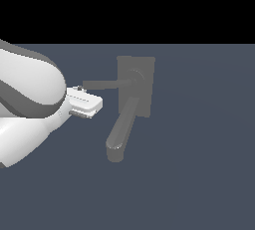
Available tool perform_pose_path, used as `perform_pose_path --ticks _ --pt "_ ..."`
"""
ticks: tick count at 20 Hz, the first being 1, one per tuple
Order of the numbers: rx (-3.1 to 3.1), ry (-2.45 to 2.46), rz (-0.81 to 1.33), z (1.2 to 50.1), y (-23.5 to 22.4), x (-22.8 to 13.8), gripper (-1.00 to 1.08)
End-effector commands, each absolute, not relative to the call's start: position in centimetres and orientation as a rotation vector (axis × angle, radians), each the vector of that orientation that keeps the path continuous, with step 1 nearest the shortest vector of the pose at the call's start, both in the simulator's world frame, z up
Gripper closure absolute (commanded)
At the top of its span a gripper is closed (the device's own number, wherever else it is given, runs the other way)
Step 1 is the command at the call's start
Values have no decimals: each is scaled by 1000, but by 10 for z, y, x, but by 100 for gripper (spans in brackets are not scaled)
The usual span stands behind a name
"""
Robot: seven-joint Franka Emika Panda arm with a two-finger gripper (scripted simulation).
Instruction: Turn on the faucet by rotating a designated handle.
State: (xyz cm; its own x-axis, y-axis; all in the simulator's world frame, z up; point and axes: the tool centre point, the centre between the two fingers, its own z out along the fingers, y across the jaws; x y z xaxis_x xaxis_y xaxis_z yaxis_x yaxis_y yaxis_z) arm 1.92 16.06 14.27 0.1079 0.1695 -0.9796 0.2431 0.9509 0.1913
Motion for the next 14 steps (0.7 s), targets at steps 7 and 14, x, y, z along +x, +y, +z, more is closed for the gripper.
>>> perform_pose_path --ticks 7,14 --pt "269 1490 -118 135 144 14 108" --pt "236 1488 -169 140 123 17 108"
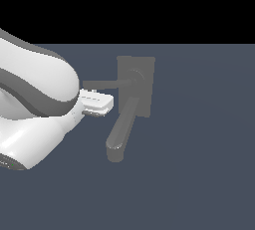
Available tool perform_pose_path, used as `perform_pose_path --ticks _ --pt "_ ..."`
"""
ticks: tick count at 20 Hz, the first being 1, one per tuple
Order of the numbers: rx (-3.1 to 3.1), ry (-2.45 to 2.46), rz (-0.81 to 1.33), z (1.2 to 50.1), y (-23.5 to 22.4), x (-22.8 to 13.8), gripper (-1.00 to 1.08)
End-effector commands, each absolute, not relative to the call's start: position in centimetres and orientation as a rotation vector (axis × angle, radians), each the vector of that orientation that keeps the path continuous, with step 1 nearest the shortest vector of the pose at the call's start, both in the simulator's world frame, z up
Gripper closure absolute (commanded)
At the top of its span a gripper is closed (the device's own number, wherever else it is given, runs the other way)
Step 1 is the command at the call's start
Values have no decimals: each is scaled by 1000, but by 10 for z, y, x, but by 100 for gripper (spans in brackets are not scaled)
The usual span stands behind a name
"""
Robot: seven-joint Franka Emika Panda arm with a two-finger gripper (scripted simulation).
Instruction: Turn on the faucet by rotating a designated handle.
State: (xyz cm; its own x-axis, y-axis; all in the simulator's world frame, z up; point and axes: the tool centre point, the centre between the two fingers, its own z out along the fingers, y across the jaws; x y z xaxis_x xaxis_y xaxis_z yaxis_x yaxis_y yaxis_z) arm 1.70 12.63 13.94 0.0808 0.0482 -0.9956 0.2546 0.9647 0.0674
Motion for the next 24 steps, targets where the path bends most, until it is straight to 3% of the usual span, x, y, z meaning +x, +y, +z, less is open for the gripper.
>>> perform_pose_path --ticks 1,12,24 --pt "222 1491 -180 139 121 16 108" --pt "174 1565 -228 109 106 8 108" --pt "172 1565 -202 119 116 10 108"
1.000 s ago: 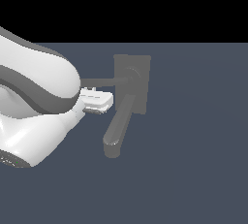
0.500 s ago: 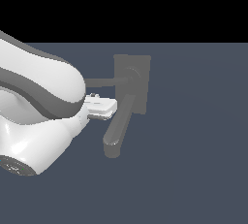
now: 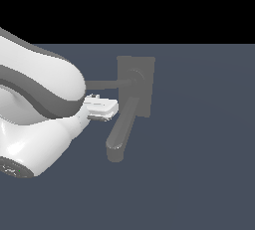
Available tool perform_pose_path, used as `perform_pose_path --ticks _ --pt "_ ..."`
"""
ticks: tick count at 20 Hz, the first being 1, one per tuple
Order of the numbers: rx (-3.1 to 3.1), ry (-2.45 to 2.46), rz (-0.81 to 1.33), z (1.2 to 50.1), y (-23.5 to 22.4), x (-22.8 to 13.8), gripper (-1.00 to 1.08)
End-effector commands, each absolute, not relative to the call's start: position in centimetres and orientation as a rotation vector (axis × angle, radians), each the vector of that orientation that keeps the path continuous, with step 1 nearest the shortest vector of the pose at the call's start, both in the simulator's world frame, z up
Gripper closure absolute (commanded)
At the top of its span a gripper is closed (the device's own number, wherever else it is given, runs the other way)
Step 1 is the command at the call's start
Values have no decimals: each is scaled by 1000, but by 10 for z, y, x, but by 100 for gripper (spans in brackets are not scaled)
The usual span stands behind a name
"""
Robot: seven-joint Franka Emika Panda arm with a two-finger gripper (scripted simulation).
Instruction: Turn on the faucet by rotating a designated handle.
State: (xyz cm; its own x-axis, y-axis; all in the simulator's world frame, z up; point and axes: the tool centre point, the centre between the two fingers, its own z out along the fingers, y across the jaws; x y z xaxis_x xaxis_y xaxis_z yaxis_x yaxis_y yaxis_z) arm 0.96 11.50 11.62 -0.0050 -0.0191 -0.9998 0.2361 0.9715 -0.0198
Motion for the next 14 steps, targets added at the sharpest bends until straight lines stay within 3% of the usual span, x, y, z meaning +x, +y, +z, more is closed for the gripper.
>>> perform_pose_path --ticks 1,14 --pt "172 1565 -202 124 116 10 108" --pt "172 1565 -202 181 124 12 108"
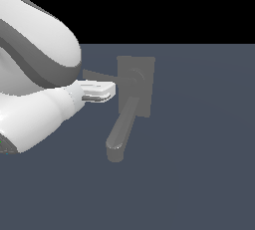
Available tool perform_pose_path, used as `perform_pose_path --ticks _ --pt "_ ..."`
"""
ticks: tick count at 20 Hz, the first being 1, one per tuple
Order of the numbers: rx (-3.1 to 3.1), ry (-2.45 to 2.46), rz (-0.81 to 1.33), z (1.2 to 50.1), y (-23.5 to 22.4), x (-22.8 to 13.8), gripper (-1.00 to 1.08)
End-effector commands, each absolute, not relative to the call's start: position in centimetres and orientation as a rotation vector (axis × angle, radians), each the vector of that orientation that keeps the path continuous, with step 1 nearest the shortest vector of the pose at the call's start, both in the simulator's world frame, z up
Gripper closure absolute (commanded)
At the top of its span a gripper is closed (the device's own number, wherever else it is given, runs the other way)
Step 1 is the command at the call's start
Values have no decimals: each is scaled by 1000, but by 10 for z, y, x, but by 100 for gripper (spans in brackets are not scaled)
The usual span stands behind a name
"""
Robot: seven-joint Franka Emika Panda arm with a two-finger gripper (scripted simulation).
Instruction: Turn on the faucet by rotating a designated handle.
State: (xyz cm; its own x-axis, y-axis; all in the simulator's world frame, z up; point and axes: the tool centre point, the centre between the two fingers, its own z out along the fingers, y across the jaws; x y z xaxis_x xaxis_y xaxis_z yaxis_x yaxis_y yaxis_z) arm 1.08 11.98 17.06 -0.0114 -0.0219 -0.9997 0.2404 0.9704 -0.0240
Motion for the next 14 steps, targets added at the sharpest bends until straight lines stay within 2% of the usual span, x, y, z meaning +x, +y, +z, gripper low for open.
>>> perform_pose_path --ticks 1,2,14 --pt "172 1565 -202 181 124 12 108" --pt "174 1572 -208 172 121 11 108" --pt "173 1568 -205 217 108 8 108"
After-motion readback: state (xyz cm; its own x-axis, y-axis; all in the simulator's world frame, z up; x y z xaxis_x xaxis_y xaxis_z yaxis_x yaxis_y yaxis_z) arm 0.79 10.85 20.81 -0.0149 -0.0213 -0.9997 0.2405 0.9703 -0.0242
